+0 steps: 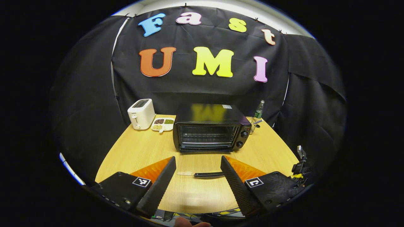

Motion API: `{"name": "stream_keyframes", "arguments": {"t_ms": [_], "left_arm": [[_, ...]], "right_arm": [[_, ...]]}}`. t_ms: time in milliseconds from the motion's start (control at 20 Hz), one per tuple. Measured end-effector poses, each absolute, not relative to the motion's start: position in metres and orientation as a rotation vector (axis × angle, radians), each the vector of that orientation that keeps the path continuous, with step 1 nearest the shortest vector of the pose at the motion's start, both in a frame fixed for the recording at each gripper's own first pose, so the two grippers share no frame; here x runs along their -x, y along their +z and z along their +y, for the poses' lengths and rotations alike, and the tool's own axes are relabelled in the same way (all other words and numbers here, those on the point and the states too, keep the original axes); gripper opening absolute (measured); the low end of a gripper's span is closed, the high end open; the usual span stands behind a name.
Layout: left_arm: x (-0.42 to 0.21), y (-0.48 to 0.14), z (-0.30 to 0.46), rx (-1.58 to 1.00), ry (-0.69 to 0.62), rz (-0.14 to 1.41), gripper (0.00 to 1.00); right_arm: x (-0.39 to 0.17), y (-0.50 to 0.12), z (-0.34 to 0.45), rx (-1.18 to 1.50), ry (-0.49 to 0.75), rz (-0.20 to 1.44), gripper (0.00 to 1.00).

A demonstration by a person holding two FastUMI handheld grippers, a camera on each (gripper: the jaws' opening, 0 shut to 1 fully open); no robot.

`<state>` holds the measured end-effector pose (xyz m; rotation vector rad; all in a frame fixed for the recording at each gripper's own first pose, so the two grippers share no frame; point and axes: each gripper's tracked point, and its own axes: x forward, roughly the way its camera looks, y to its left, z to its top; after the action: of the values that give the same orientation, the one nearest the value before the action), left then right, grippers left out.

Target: Open the electric oven with the left hand, put the food in, and close the electric oven.

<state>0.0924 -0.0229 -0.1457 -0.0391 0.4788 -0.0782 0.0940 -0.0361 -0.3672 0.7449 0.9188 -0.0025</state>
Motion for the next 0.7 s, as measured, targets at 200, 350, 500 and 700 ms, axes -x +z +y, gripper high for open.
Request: {"name": "stream_keyframes", "arguments": {"t_ms": [200,350,500,700], "left_arm": [[-0.086,-0.141,-0.003,0.060,-0.043,0.471,0.93],[-0.076,-0.139,0.023,0.058,0.012,0.466,0.93],[-0.062,-0.136,0.052,0.063,0.080,0.466,0.93],[-0.043,-0.137,0.089,0.065,0.170,0.474,0.93]], "right_arm": [[-0.106,-0.325,-0.015,-0.874,0.020,0.834,0.11],[-0.129,-0.303,0.019,-0.919,0.079,0.781,0.10],[-0.165,-0.289,0.061,-0.947,0.147,0.741,0.12],[-0.213,-0.282,0.103,-0.977,0.175,0.708,0.12]]}}
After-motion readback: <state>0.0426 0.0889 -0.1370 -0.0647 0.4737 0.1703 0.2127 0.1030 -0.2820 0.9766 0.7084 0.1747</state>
